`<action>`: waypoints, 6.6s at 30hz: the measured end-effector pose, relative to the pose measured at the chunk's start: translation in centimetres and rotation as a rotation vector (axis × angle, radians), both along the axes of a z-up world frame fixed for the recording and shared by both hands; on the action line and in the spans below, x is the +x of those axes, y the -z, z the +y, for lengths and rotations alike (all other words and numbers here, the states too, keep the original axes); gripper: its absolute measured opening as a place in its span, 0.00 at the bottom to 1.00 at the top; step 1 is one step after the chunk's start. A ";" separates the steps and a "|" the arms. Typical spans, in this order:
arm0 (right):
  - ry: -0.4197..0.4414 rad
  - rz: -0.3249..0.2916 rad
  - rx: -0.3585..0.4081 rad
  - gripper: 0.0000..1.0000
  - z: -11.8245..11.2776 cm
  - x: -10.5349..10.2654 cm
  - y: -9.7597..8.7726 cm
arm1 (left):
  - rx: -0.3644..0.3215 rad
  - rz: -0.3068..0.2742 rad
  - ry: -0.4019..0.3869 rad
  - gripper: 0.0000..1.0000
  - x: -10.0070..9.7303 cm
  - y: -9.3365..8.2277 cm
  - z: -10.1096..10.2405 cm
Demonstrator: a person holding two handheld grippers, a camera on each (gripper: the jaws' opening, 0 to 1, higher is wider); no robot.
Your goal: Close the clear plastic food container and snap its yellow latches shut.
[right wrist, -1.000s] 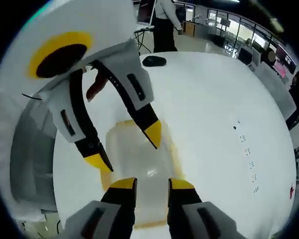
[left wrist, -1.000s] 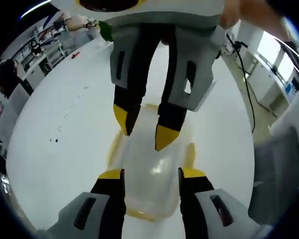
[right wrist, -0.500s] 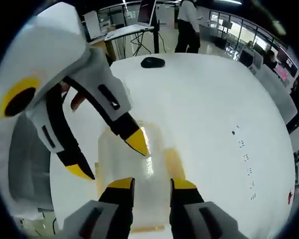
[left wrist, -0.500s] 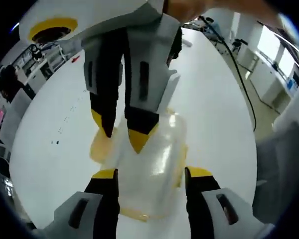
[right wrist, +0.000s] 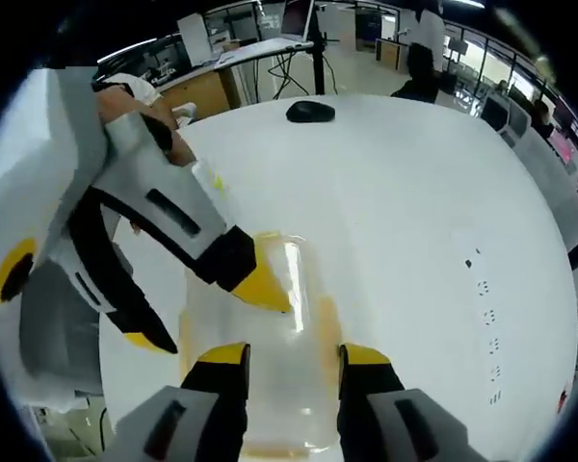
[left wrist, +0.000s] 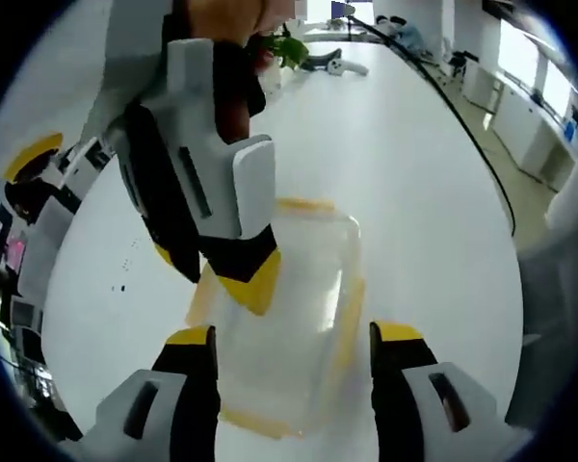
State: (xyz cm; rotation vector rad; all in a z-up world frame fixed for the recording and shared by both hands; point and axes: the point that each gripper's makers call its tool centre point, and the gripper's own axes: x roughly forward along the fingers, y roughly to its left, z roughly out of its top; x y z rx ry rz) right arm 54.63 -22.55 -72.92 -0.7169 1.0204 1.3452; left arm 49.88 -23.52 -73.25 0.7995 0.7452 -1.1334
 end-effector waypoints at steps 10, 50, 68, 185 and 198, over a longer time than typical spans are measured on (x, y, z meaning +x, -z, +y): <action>-0.028 0.053 0.002 0.36 0.1 0.1 0.3 | 0.038 -0.060 0.011 0.58 0.3 0.4 0.0; -0.101 0.081 -0.057 0.33 0.3 -0.4 0.3 | 0.037 -0.078 -0.025 0.50 0.1 -0.1 -0.4; -0.095 0.036 -0.063 0.43 -1.3 -1.5 -0.9 | 0.038 -0.024 0.014 0.62 0.3 -0.3 2.0; -0.136 -0.148 -0.062 0.62 6.8 -4.3 0.9 | 0.139 0.036 0.052 0.75 1.6 2.3 14.9; -0.145 -0.147 -0.070 0.63 6.7 -2.9 0.9 | 0.127 0.036 0.051 0.75 3.0 2.3 14.7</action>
